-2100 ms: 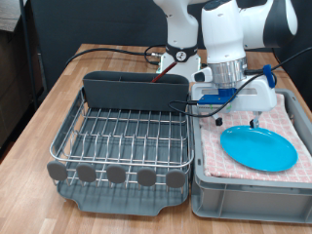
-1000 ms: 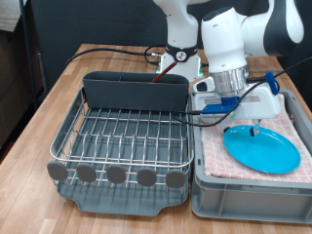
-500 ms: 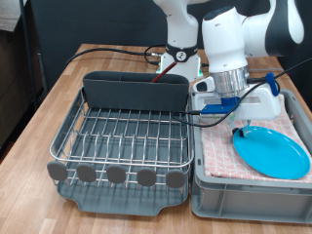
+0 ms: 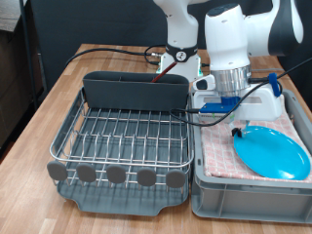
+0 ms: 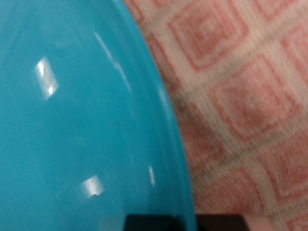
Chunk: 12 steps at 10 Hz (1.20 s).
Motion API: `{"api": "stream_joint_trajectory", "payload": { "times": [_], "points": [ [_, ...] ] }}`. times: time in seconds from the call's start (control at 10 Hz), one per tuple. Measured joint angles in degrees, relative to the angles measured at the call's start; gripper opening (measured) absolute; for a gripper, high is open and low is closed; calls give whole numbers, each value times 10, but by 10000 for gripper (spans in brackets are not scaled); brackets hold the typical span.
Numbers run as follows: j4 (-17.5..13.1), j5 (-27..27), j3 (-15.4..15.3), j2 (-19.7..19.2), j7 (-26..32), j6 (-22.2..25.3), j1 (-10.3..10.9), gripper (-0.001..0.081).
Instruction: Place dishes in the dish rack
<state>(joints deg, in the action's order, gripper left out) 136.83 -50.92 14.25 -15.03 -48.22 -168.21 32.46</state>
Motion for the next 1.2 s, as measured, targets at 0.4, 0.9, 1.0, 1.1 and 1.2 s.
{"api": "stream_joint_trajectory", "payload": {
  "times": [0.4, 0.9, 1.0, 1.1, 1.2],
  "points": [
    [0, 191, 93, 30, -165, 45, 63, 41],
    [-3, 458, 177, 90, -364, 126, 112, 26],
    [-8, 518, 185, 110, -407, 163, 114, 26],
    [-16, 567, 189, 131, -439, 211, 114, 25],
    [-28, 605, 190, 151, -460, 263, 113, 21]
  ]
}}
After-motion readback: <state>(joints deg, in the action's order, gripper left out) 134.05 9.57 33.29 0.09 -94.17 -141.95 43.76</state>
